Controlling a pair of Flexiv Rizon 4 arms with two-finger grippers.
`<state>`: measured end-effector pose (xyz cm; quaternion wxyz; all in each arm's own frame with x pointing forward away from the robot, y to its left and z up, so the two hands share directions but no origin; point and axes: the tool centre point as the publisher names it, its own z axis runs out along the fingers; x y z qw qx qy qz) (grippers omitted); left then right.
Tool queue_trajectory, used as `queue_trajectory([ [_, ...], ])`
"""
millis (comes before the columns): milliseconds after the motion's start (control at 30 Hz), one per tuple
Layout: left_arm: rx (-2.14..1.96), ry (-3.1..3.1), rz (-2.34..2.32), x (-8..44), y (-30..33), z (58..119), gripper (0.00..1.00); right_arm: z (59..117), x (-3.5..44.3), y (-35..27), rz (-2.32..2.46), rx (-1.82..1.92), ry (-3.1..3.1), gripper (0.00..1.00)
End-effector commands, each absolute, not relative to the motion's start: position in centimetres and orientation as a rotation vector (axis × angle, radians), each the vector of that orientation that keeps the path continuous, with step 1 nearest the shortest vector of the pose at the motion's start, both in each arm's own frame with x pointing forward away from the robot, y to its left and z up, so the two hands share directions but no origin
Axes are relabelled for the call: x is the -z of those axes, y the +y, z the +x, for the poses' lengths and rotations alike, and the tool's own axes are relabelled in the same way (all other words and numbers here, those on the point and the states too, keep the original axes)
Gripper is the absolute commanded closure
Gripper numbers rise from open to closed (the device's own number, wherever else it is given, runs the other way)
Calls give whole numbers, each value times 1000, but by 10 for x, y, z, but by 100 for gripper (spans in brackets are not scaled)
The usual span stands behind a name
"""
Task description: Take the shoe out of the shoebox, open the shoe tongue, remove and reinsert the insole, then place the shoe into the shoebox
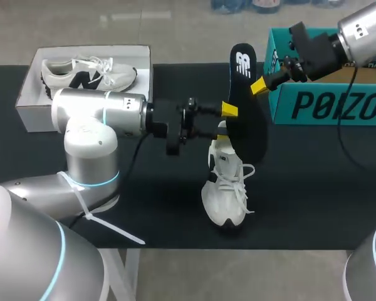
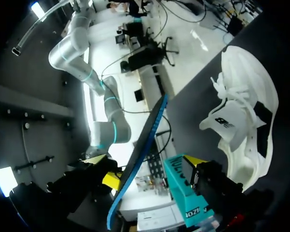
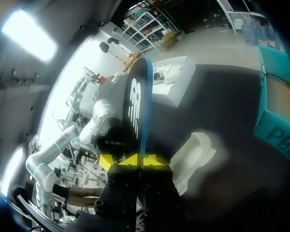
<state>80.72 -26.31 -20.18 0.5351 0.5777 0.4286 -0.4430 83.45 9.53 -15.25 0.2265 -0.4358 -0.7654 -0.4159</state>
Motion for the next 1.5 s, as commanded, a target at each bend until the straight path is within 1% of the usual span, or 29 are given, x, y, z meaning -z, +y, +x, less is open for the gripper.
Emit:
queue_trajectory([
  [33,1043,1014,1343,207,-260,805,11,835,159,102,-1204,1155,-2097,100],
  [67,1043,1013,1341,207,-260,805,42,835,159,103,-1204,1154,-2096,100],
  [100,1041,1012,1336,207,-259,806,63,834,161,105,-1203,1157,-2089,100],
  [167,1040,1011,1331,208,-258,807,86,834,161,106,-1203,1158,-2086,100],
  [233,1038,1009,1329,208,-257,808,100,833,162,107,-1201,1160,-2082,100],
  [500,1014,991,1326,203,-257,812,100,830,166,112,-1194,1157,-2073,100],
  [567,1004,989,1331,202,-257,812,91,829,167,112,-1196,1154,-2071,100],
  [600,1002,988,1332,202,-256,813,84,829,168,111,-1197,1153,-2070,100],
  [633,999,987,1333,202,-256,813,79,829,168,111,-1198,1151,-2069,100],
  [733,996,984,1331,200,-255,815,77,829,168,109,-1203,1150,-2067,100],
  [833,993,979,1329,199,-254,816,80,830,168,108,-1206,1150,-2067,100],
  [867,991,979,1328,199,-254,816,86,830,168,108,-1207,1150,-2067,100],
  [900,991,978,1327,198,-254,817,95,831,168,108,-1207,1149,-2067,100],
  [933,986,977,1323,198,-254,818,100,831,168,108,-1208,1147,-2067,100],
  [1400,1001,975,1300,197,-255,823,100,832,176,109,-1202,1144,-2055,100],
  [1433,1004,977,1302,197,-254,823,100,831,176,108,-1208,1138,-2056,94],
  [1467,1003,979,1307,197,-254,823,100,831,176,107,-1225,1130,-2056,63],
  [1500,1002,981,1310,197,-254,823,100,830,176,106,-1224,1142,-2065,0],
])
